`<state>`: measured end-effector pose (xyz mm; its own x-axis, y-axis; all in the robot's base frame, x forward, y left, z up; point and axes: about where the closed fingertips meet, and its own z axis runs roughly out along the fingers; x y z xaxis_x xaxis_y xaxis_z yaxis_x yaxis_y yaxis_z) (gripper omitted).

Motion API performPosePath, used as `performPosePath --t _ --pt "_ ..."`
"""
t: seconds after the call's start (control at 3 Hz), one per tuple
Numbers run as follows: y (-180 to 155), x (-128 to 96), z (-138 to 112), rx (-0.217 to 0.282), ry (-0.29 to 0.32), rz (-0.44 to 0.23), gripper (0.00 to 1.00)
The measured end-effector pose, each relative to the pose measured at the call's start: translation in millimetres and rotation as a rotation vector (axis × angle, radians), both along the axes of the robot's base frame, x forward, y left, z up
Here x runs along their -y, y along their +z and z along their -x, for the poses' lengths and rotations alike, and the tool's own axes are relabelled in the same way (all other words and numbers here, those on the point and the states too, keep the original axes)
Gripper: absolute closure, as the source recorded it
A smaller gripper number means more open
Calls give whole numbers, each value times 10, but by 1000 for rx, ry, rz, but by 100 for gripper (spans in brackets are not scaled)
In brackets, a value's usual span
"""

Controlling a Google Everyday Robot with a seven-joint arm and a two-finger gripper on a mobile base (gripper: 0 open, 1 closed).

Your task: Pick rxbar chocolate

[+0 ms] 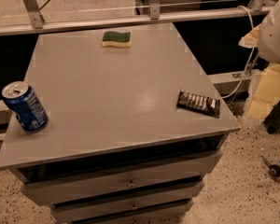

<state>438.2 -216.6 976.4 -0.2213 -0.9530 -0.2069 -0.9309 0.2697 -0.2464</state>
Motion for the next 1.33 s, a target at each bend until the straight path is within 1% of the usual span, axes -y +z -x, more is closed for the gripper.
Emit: performPosePath --t 0.33,0.67,1.0,1.33 --pt "0 0 0 0 0 0 0" --pt "-109 -1 -103 7 -22 -18 0" --pt "-346 59 -374 17 -81 -83 0" --pt "-658 123 -704 16 -157 -184 0"
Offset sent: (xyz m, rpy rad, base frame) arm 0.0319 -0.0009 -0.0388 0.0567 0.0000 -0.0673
